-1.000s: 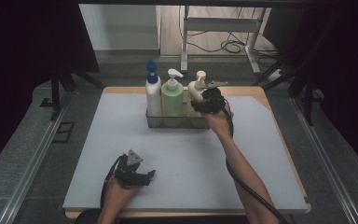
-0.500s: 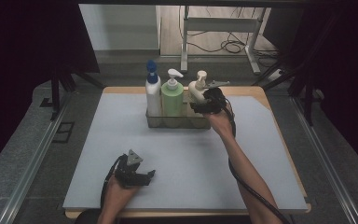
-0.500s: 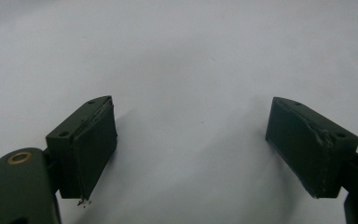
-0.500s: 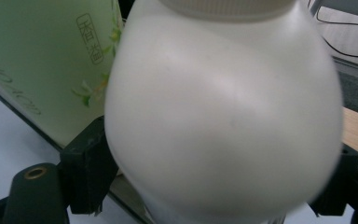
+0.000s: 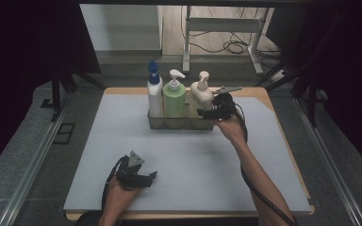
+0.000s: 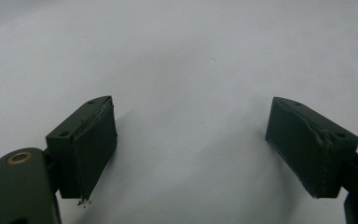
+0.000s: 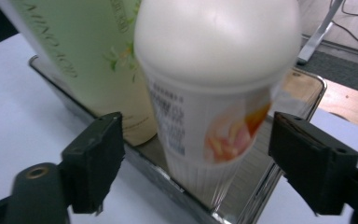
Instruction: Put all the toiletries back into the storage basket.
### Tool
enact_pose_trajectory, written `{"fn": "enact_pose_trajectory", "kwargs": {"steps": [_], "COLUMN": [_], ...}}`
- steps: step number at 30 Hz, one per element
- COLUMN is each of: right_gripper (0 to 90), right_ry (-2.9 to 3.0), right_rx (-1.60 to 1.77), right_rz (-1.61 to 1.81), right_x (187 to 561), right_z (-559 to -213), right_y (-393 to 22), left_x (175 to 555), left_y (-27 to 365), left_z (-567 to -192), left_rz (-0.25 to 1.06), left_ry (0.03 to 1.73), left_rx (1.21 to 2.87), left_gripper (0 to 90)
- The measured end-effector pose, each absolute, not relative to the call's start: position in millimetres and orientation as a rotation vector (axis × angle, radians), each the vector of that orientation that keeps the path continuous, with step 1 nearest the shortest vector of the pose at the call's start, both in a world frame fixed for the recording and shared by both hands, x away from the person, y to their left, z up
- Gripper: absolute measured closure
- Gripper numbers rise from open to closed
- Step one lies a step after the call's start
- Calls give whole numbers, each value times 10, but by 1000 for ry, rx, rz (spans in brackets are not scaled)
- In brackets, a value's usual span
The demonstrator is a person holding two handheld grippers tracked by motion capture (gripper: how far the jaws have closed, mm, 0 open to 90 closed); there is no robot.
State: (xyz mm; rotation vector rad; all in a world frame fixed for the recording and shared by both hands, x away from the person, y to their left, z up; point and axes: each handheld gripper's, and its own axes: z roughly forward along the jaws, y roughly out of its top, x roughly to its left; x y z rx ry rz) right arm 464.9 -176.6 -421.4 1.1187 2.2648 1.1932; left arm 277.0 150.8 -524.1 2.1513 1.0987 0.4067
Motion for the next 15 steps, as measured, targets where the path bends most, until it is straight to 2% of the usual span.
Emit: {"fn": "enact_pose_trajectory", "kwargs": {"steps": [11,15], "right_gripper": [438,577], "right_ry": [2294,2275], "right_rx": [1110,1152], "right_rz": [1176,1175], "right_x": [4496,4491], "right_z": [-4217,-4237], "right_y": [-2011,-2129], "left_x": [2769,2770], "left_y": [1507,1508], "left_z": [-5242,-5242], "left_rz": [407,407], "left_ry": [1099,1099], "left_rx": [2150,2151], "left_gripper": [160,160]}}
